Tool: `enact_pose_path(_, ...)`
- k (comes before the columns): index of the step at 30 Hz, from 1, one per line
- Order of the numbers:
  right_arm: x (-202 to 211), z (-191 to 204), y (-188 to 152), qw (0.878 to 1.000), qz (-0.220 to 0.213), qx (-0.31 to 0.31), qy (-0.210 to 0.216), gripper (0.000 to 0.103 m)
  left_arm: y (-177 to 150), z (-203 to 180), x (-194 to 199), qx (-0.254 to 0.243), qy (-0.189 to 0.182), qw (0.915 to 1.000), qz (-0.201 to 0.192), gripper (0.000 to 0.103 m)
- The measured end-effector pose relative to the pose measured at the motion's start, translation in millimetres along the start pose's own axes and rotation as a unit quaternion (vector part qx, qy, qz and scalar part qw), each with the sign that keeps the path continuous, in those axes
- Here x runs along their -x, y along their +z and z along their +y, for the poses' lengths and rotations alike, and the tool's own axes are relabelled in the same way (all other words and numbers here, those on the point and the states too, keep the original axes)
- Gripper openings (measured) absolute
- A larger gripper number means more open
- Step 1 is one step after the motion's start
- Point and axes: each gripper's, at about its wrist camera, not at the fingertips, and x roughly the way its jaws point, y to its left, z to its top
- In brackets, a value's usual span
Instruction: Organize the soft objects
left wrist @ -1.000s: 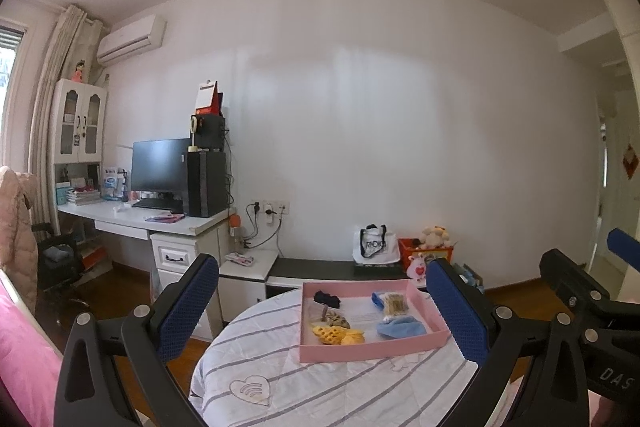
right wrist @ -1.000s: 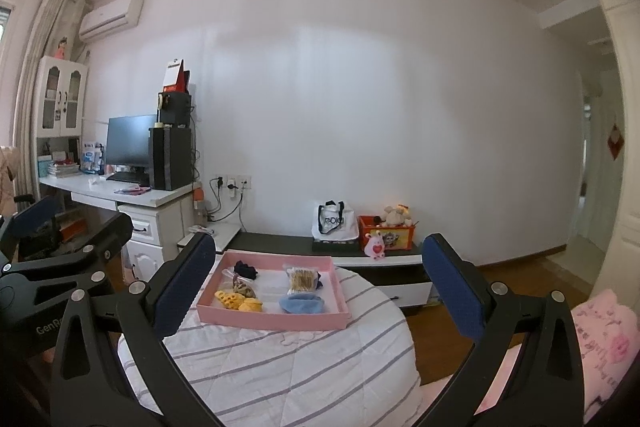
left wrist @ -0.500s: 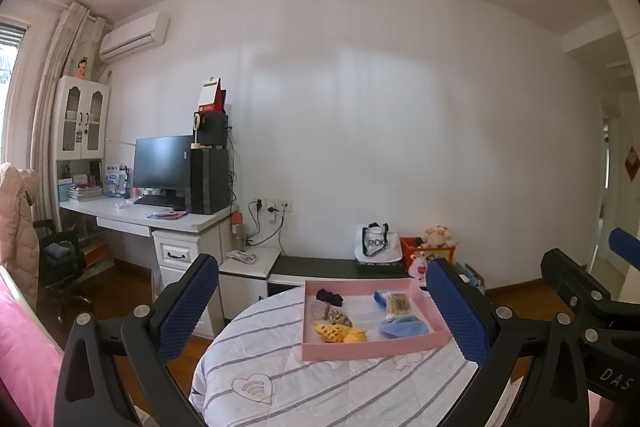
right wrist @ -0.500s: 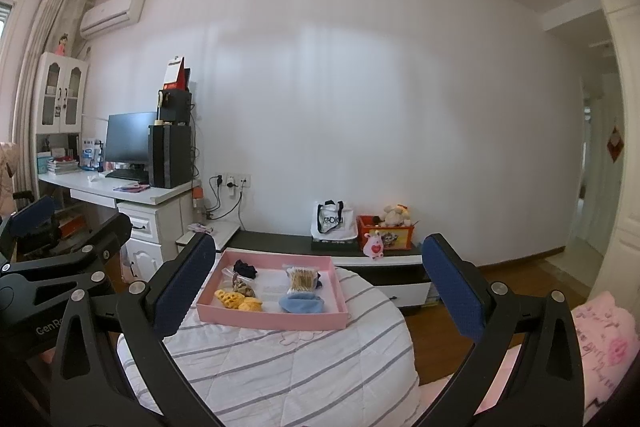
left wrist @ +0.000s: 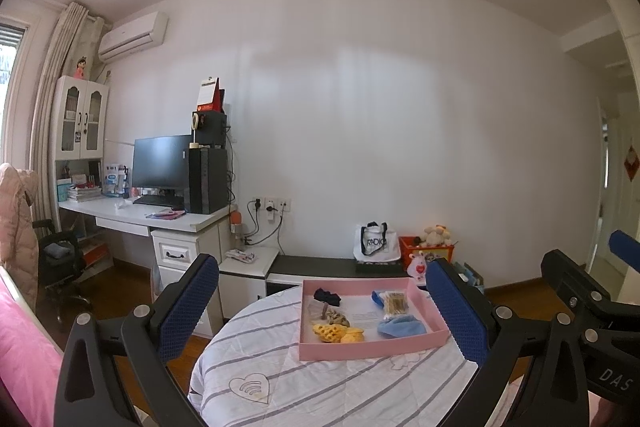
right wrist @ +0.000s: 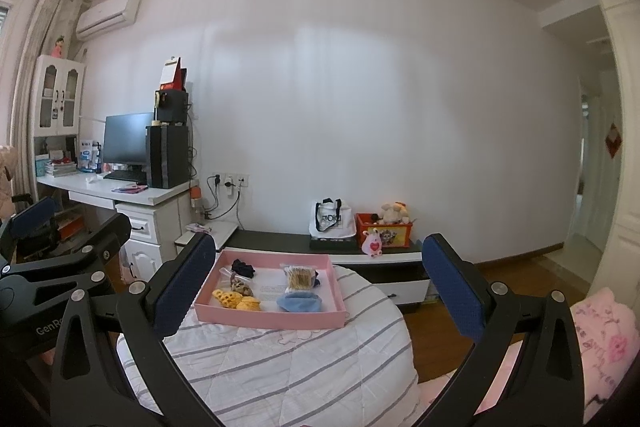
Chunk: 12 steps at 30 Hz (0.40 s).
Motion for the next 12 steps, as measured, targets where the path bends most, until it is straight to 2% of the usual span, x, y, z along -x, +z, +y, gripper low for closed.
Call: enact_pose_path(12,4.6,-4.2,0.3,1.000,-0.005,-0.009,-0.007,0.103,2.3,-8.7,8.7,-0.007,-0.004,0.9999,-0.008,0.103)
